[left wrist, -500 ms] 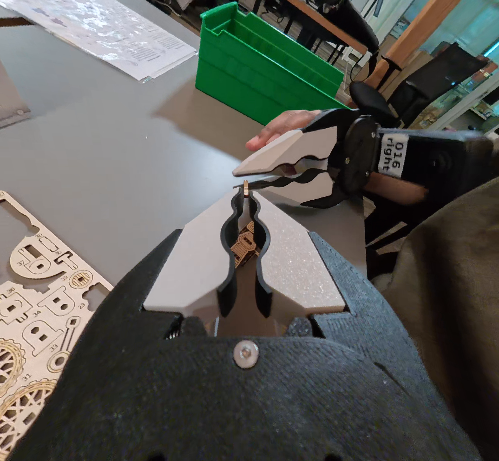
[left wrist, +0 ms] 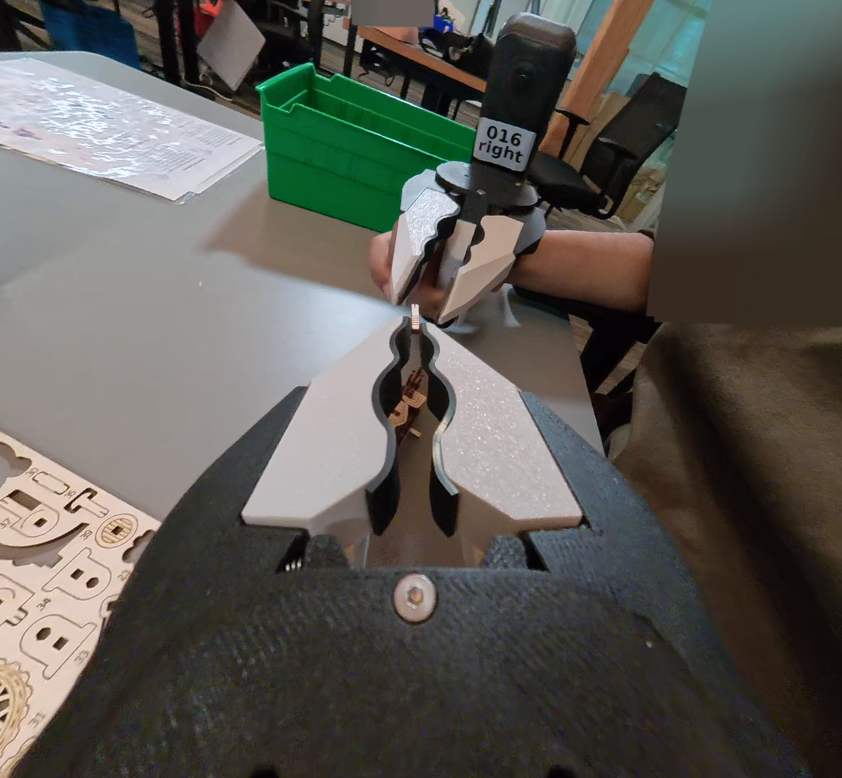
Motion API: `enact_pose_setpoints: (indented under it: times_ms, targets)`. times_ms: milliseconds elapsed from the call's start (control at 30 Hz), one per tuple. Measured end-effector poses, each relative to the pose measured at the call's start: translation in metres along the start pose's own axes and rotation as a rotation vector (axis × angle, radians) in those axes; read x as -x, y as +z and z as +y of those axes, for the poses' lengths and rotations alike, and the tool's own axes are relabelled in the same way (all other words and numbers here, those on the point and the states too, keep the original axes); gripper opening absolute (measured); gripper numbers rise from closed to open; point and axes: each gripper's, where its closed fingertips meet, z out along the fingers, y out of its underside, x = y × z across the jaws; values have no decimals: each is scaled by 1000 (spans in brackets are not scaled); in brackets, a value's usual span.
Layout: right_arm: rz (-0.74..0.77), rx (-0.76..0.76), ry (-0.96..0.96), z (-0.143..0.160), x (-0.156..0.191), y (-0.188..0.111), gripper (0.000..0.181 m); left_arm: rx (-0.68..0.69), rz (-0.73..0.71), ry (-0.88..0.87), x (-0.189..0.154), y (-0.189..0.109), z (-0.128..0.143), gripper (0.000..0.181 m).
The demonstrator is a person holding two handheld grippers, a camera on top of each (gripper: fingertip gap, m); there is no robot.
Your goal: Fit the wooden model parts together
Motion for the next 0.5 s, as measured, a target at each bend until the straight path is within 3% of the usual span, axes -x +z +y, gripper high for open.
enact_pose_setpoints:
  times_ms: [500]
  targets:
    - [-104,-2,64,2,15,1,2,13,94,-8,-14,2,3,0]
